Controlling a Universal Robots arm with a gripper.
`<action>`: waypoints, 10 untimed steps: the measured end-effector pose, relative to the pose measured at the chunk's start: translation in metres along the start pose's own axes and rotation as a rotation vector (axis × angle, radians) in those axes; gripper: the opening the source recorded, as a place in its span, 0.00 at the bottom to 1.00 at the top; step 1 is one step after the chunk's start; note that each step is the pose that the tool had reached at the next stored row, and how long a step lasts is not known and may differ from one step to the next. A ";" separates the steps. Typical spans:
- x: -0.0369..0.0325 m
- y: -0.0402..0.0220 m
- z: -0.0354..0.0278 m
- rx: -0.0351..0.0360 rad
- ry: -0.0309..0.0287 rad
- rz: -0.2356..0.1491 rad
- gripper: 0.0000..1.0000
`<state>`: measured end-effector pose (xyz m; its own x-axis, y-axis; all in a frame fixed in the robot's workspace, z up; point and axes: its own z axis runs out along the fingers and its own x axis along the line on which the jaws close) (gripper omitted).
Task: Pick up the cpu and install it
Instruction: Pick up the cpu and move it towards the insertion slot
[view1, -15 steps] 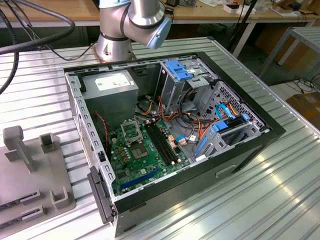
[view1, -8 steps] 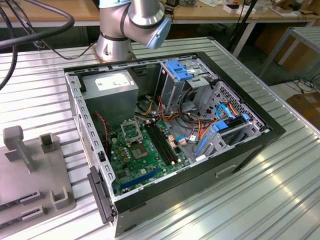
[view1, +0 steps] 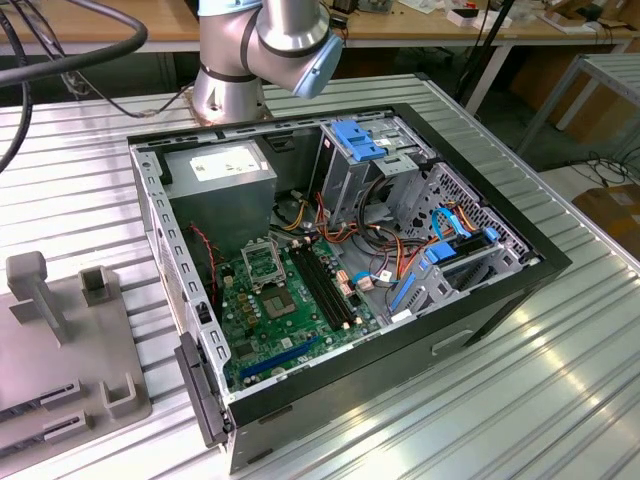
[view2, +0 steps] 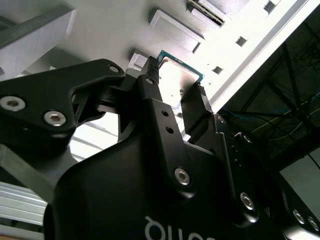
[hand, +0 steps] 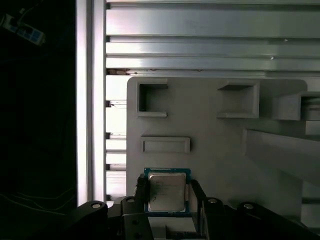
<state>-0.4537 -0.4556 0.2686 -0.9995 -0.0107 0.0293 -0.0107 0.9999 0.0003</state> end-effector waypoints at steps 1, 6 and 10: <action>0.0000 0.0000 -0.0006 0.0000 0.0000 0.000 0.44; 0.0001 0.0000 -0.0037 -0.0001 -0.0001 0.000 0.44; 0.0002 0.0000 -0.0058 0.0001 0.0001 0.000 0.44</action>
<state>-0.4537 -0.4556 0.2744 -0.9995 -0.0107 0.0294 -0.0107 0.9999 0.0002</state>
